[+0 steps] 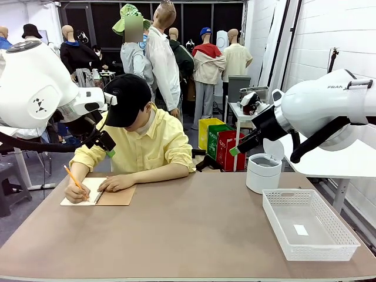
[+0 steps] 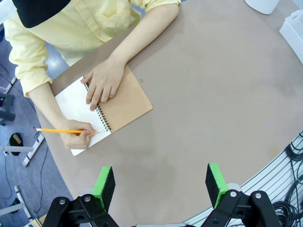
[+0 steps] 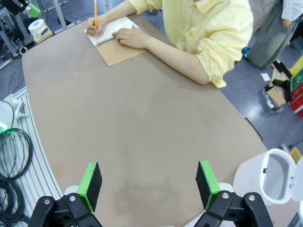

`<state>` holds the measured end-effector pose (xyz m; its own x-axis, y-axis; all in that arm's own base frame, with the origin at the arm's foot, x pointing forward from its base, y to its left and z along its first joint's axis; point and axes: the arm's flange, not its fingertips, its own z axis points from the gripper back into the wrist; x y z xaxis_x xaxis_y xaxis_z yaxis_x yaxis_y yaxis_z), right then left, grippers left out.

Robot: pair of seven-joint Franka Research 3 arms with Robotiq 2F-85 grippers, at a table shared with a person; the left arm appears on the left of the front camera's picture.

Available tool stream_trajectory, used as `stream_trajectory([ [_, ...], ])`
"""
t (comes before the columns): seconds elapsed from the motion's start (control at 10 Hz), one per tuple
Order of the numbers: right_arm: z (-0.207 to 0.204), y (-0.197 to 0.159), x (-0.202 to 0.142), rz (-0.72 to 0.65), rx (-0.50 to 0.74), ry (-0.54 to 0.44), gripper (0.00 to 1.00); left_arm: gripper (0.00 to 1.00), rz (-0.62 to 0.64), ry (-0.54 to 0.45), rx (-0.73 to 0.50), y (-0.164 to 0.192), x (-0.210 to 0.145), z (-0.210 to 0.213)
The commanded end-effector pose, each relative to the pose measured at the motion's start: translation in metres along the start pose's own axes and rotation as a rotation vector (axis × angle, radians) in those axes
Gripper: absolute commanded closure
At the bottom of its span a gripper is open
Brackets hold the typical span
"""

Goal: Sort the paper based on its condition.
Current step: If a person hands you a paper, place it in the Organizing basket , and if it's crumpled, put it in the Trash can.

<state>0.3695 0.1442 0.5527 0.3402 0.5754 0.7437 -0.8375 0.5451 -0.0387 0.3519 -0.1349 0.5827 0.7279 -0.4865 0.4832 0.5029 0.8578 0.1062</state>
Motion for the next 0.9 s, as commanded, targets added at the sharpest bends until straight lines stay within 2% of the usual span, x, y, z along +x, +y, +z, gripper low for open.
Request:
stream_trajectory([
  [0.0, -0.0018, -0.0006, -0.0003, -0.010, 0.017, -0.009, 0.00, 0.00, -0.002, -0.006, -0.002, 0.0000, 0.0005, 0.0003],
  [0.8, -0.0018, -0.0006, -0.0003, -0.010, 0.017, -0.009, 0.00, 0.00, -0.002, -0.006, -0.002, 0.0000, 0.0005, 0.0003],
])
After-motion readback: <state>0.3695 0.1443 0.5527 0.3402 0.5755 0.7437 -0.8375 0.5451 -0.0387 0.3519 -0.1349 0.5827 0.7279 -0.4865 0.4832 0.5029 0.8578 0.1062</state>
